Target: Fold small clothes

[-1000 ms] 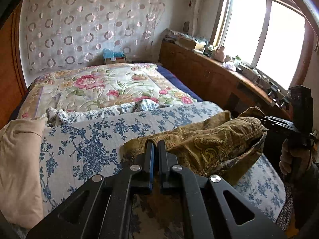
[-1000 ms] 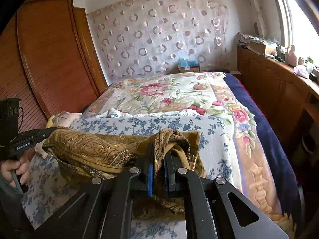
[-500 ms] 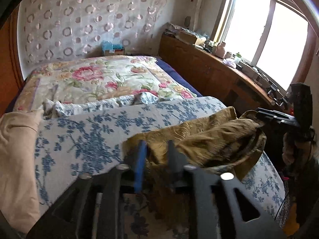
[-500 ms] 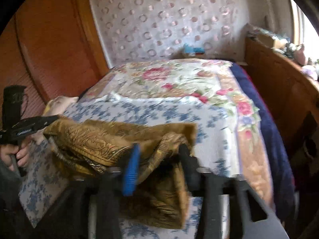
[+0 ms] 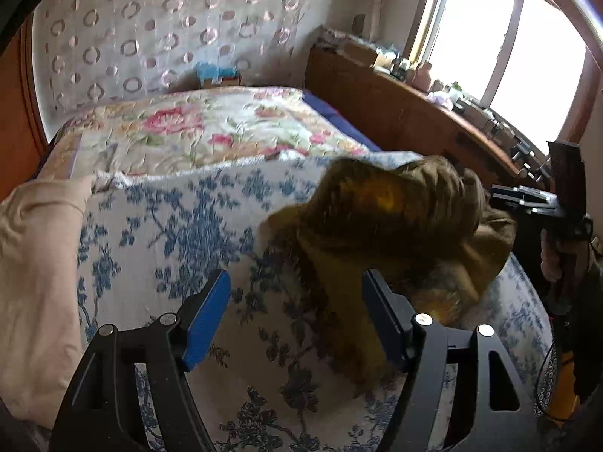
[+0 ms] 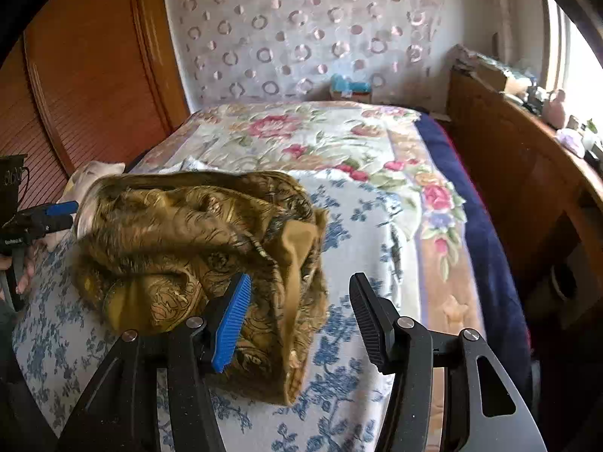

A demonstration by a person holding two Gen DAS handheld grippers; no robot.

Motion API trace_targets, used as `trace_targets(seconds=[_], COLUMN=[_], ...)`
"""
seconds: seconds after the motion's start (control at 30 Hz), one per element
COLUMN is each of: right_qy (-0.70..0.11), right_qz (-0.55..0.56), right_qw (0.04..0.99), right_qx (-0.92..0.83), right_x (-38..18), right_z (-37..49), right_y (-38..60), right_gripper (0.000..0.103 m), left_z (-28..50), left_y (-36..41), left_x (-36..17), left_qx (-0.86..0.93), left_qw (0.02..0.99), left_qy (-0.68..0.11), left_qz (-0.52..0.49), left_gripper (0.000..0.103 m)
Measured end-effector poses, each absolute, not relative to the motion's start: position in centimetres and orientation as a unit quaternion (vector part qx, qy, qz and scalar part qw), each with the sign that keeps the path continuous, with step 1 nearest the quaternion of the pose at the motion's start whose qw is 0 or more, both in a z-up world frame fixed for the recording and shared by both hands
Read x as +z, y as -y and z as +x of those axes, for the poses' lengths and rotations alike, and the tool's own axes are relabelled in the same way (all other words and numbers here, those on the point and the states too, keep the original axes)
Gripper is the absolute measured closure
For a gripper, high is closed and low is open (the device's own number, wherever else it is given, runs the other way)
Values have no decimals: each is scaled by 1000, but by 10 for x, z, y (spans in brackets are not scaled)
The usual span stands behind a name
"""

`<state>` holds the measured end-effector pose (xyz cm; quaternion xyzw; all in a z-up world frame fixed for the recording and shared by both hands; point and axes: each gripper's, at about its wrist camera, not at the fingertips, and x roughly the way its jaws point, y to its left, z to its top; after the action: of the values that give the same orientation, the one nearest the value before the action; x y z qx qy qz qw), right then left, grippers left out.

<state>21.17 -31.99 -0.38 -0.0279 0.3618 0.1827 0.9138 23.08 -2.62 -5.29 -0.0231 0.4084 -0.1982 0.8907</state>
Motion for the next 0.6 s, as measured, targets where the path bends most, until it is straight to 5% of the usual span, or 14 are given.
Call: trace_targets(seconds=[0.13,0.2,0.27,0.3,0.6], right_qy=[-361,-366,-368,-370,-331], right_qz=[-34,-45,-70,-79,-12], right_qw=[908,903,899,897,934], right_qx=[209,223,227,228,132], right_x=[2,3,3,3,14], right_z=[226,233,240,243,245], right_y=[305,299,292,290,325], right_gripper=[48,60,89,96,102], left_z=[238,244,251,253,268], left_y=[34,40,47,49,61], left_x=[-56,-55,-55,-55,-55], left_qx=[-202,-206,-209,-210,-211], left_qw=[886,885,884,883,886], left_qy=[-417,-417,-419,-418,-413], left_qz=[-20,-13,-7,-4,11], left_gripper=[30,30,30,30,30])
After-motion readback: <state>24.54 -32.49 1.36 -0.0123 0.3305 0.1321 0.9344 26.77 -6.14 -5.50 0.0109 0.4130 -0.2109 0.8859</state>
